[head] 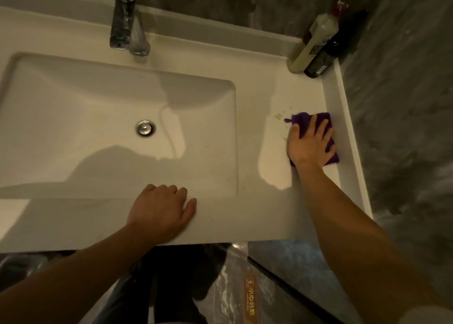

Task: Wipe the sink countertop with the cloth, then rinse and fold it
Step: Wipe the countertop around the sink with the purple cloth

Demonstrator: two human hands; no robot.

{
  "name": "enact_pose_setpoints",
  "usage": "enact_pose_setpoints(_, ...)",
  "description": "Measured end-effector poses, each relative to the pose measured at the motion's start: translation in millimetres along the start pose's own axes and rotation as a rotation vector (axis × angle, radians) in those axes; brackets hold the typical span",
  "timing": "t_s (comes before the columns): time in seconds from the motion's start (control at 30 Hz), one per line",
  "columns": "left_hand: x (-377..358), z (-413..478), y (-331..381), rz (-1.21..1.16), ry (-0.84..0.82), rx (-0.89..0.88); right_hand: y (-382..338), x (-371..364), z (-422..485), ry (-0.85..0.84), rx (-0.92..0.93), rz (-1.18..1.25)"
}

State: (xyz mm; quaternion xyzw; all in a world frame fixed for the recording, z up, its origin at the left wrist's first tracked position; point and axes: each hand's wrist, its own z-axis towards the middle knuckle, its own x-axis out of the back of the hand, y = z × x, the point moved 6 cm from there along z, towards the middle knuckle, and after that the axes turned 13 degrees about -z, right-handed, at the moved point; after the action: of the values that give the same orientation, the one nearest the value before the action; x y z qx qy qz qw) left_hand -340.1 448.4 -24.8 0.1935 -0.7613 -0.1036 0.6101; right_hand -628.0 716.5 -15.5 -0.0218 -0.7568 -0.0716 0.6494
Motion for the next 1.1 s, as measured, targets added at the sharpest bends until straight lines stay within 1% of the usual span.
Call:
enact_pose_setpoints(0.13, 1.1, 0.0, -1.3, -0.017, 0.002, 0.008, -40.6, 9.0, 39.7, -0.013, 0.11, -0.023)
enact_pose_setpoints(0.3, 0.4, 0.0, -2.4, -0.028, 0.003, 0.005, -97.5, 21.9, 56.8, 0.011, 0.402, -0.078)
enact_pose_setpoints(0.43, 2.8, 0.0, -1.3, -0.026, 0.02, -0.006, -105.2, 16.8, 39.4, 0.022, 0.596, -0.107)
enact_pose_setpoints(0.5, 2.2, 0.7, -1.2, -0.021, 0.026, -0.012, -101.3, 12.3, 23.2, 0.041, 0.66, -0.119)
enact_pose_setpoints(0.63, 1.0, 0.1, -1.6, -0.011, 0.039, -0.015, -92.0, 3.6, -20.5, 0.066, 0.703, -0.136)
enact_pose_setpoints(0.77, 0.4, -0.8, -3.0, -0.009, 0.052, -0.015, -88.1, -5.3, -88.7, 0.108, 0.736, -0.111)
enact_pose_setpoints(0.93, 0.8, -1.1, -3.2, -0.01, 0.057, -0.016, -88.8, -12.5, -165.6, 0.104, 0.751, 0.007)
enact_pose_setpoints(1.0, 1.6, -1.6, -2.5, -0.01, 0.057, -0.017, -86.7, -13.8, -192.4, 0.121, 0.747, 0.151)
enact_pose_setpoints(1.1, 2.4, -2.4, -1.8, -0.022, 0.059, -0.021, -76.2, -11.7, -209.0, 0.02, 0.633, 0.516)
